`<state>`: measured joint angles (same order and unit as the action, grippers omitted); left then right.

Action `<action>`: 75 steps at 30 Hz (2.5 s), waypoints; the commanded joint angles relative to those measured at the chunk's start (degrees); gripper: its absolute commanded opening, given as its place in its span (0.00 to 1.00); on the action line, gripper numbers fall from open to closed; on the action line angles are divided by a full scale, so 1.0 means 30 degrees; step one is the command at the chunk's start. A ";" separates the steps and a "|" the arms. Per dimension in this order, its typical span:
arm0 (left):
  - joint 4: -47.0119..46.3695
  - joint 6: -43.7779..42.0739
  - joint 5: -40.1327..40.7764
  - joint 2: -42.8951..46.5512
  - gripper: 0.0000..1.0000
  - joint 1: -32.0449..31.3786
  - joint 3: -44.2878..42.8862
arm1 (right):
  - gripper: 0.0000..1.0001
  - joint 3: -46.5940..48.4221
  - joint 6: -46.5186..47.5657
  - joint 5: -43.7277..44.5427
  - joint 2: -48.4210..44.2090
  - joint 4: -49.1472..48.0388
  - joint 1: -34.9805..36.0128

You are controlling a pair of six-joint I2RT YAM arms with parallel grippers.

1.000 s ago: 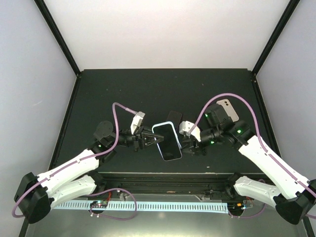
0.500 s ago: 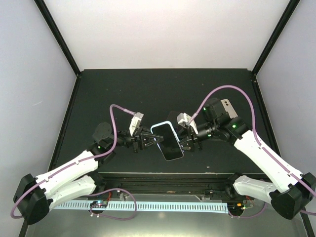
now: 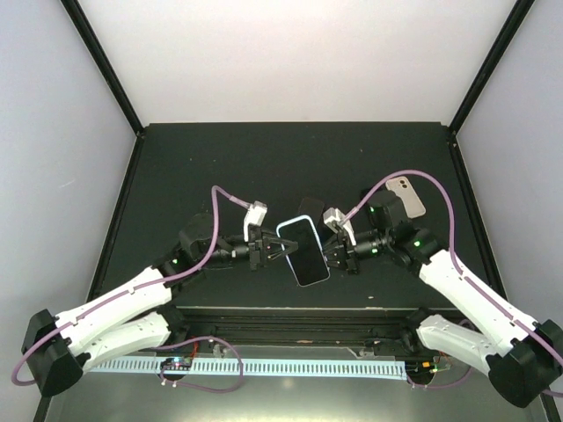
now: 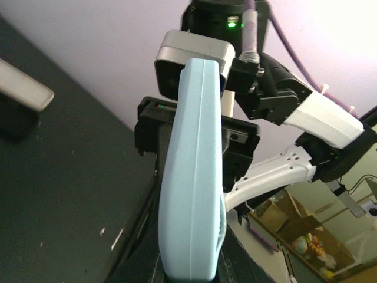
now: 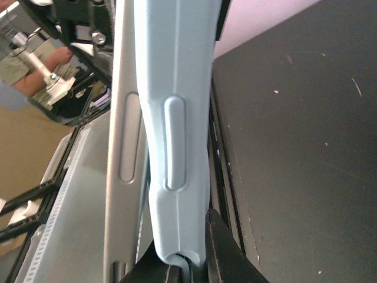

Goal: Take the phone out of the phone case
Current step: Remove the phone case from the phone.

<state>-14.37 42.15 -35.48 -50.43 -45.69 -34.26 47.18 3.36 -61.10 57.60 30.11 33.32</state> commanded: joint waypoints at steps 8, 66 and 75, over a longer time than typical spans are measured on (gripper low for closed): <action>0.7933 -0.0753 1.3622 -0.1782 0.64 -0.0062 -0.3435 | 0.01 -0.4136 -0.6881 0.7136 -0.0612 -0.4798 -0.0142; 0.5729 -1.5870 3.5584 -1.9594 0.30 -1.2265 -0.8460 | 0.01 -0.4305 -0.8558 0.4378 0.7017 -0.4697 -0.3109; 0.5667 -1.5753 3.6453 -1.8702 0.09 -1.2419 -0.8382 | 0.01 -0.4348 -0.8714 0.4589 0.6209 -0.4981 -0.3138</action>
<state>3.84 -3.36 69.01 -109.12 -83.37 -59.00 33.32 -23.97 -45.41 77.78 15.59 24.01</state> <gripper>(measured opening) 0.139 0.070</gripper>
